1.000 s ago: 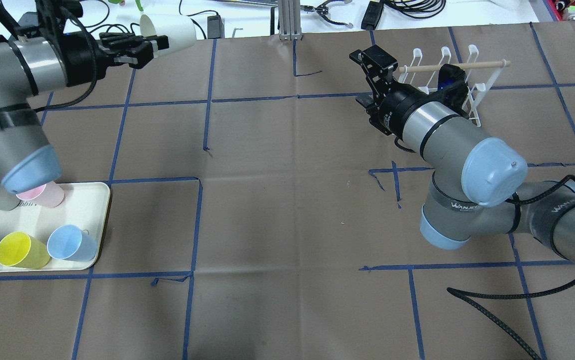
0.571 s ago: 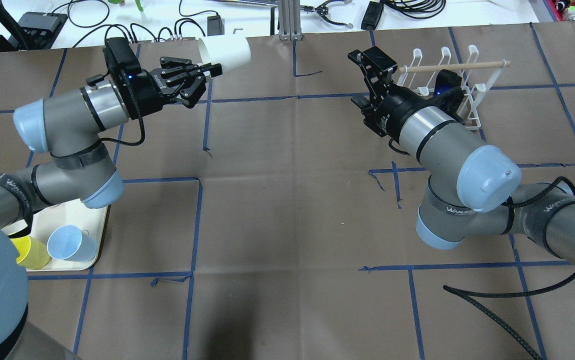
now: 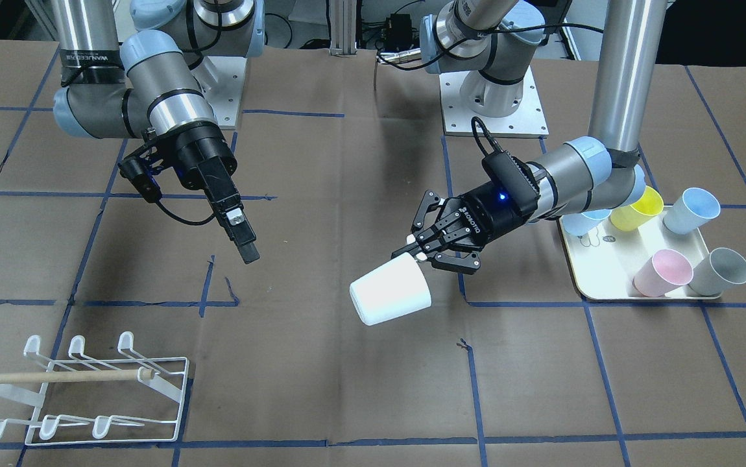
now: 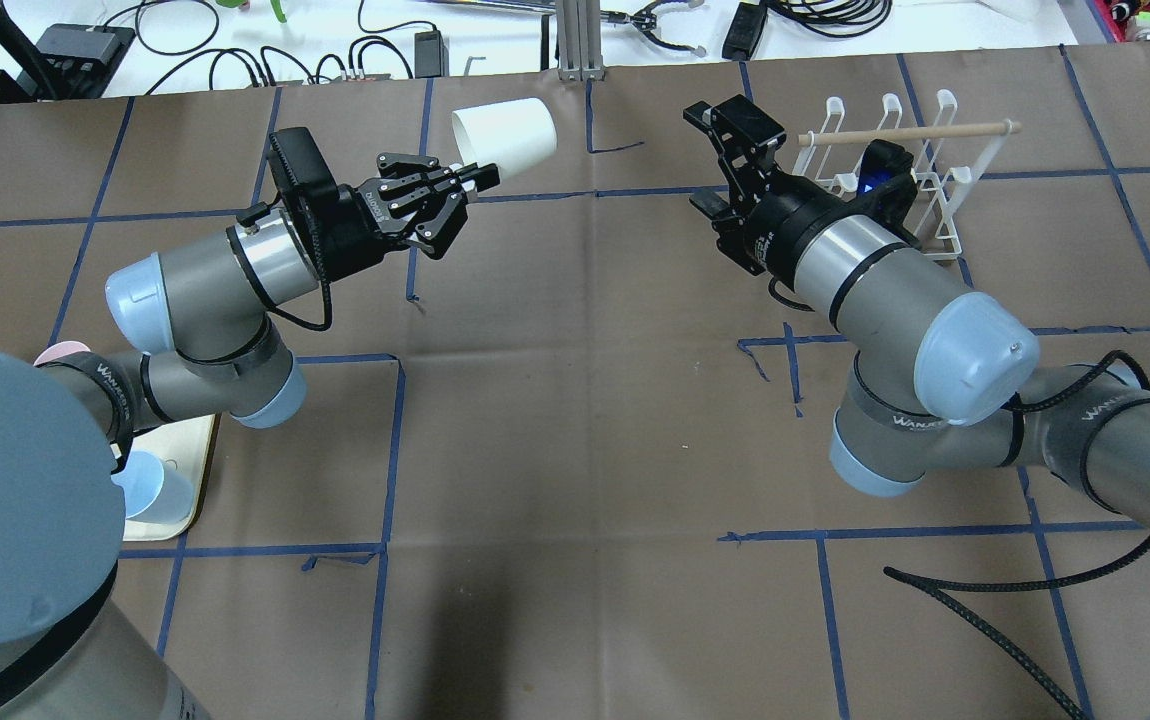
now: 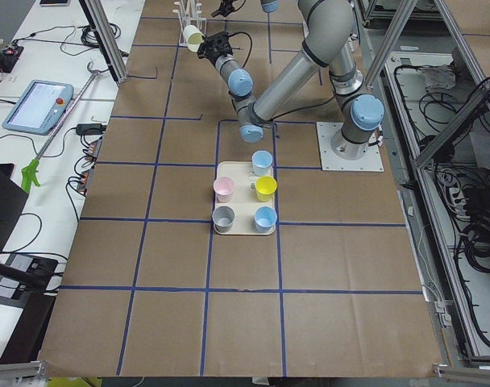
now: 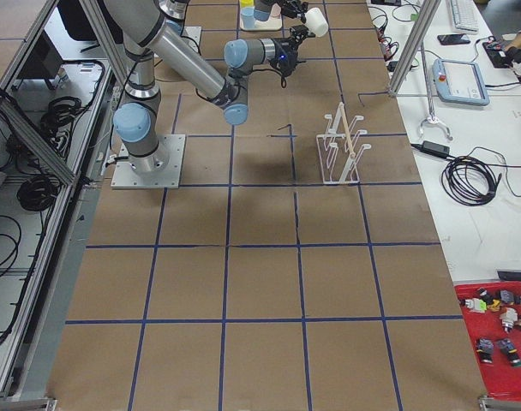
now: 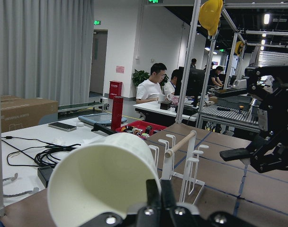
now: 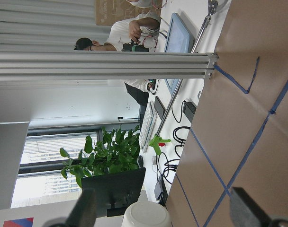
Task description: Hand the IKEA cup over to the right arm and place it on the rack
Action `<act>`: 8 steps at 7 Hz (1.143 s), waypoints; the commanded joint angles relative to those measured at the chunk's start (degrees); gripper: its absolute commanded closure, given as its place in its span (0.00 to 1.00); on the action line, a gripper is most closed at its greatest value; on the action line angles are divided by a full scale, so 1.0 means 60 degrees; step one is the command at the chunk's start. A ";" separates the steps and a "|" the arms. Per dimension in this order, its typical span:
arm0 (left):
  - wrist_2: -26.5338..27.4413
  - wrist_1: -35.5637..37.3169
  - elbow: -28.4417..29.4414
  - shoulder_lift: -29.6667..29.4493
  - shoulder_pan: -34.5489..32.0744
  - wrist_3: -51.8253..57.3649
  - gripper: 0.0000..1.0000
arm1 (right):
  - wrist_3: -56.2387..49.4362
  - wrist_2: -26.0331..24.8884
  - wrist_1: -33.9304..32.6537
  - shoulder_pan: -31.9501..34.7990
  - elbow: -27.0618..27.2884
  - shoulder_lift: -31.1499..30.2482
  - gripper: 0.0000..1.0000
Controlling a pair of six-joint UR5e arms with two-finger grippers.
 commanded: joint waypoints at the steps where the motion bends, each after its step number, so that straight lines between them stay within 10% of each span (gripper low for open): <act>1: 0.0493 0.0094 -0.0007 0.0002 -0.0478 -0.0125 0.94 | -0.0039 -0.0160 -0.0268 0.0052 0.0074 0.0385 0.00; 8: 0.1450 0.0094 0.0037 -0.0013 -0.1052 -0.0184 0.92 | 0.0369 -0.0425 0.0363 0.1677 -0.1312 0.1277 0.01</act>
